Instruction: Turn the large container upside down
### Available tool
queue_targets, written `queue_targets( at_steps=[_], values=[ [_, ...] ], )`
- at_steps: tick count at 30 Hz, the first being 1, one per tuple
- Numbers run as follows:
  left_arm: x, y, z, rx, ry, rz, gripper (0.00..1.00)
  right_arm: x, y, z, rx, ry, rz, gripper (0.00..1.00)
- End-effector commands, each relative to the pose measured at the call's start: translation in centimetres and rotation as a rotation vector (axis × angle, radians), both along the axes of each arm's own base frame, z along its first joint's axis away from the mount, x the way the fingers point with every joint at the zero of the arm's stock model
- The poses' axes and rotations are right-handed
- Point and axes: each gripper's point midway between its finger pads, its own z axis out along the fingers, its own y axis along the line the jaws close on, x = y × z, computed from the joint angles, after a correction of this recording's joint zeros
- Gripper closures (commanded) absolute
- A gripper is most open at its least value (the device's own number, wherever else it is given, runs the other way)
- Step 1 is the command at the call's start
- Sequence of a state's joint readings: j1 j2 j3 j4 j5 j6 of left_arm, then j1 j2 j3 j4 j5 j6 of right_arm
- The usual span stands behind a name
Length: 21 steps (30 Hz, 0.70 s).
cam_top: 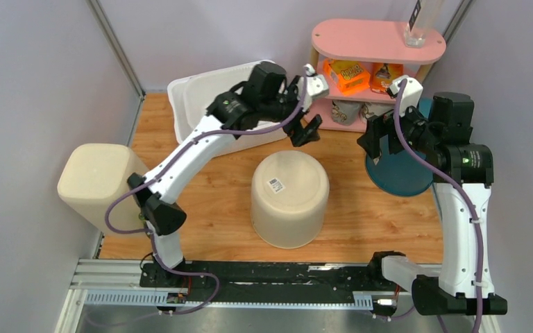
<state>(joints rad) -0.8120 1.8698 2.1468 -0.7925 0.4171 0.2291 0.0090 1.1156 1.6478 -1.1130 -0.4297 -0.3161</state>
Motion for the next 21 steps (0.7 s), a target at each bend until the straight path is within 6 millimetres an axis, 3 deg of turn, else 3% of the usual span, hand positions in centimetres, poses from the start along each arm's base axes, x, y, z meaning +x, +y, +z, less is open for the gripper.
queue_targets(
  at_steps=[1, 4, 6, 10, 11, 12, 14, 15, 16, 17, 20, 21],
  values=[
    [-0.9, 7.6, 10.9, -0.178, -0.17, 0.144, 0.0, -0.2, 2.3, 0.7, 0.089, -0.024, 0.102, 0.06],
    [-2.5, 12.5, 11.0, -0.134, -0.165, 0.221, 0.0, 0.1, 2.6, 0.5, 0.106, -0.023, 0.113, 0.06],
    [-4.5, 15.6, 8.8, -0.036, -0.135, 0.2, 0.0, 0.3, 2.9, 0.3, 0.109, -0.02, 0.13, 0.06],
    [-10.2, 23.4, 1.3, 0.174, -0.118, 0.055, 0.0, 1.0, 3.1, 0.0, 0.108, -0.01, 0.139, 0.05],
    [-11.4, 24.1, -1.5, 0.229, -0.117, -0.021, 0.0, 1.1, 3.3, 0.1, 0.115, -0.01, 0.145, 0.05],
    [-13.9, 25.5, -2.4, 0.259, -0.117, -0.069, 0.0, 1.2, 3.4, 0.1, 0.121, -0.008, 0.149, 0.05],
    [-17.5, 26.5, -5.9, 0.315, -0.122, -0.253, 0.0, 1.5, 3.7, 0.2, 0.135, -0.007, 0.156, 0.05],
    [-18.4, 26.5, -8.0, 0.322, -0.11, -0.321, 0.0, 1.7, 3.8, 0.2, 0.141, -0.007, 0.157, 0.05],
    [-18.2, 26.2, -8.3, 0.305, -0.126, -0.305, 0.0, 1.8, 4.0, 0.4, 0.147, -0.011, 0.161, 0.06],
    [-18.0, 26.3, -10.3, 0.326, -0.084, -0.29, 0.0, 2.0, 4.1, 0.6, 0.147, -0.015, 0.163, 0.06],
    [-16.0, 25.1, -12.9, 0.333, -0.113, -0.278, 0.0, 2.7, 4.0, 1.5, 0.137, -0.037, 0.15, 0.06],
    [-16.3, 24.8, -14.4, 0.326, -0.085, -0.299, 0.0, 3.0, 3.8, 1.8, 0.13, -0.048, 0.139, 0.06]
  ],
)
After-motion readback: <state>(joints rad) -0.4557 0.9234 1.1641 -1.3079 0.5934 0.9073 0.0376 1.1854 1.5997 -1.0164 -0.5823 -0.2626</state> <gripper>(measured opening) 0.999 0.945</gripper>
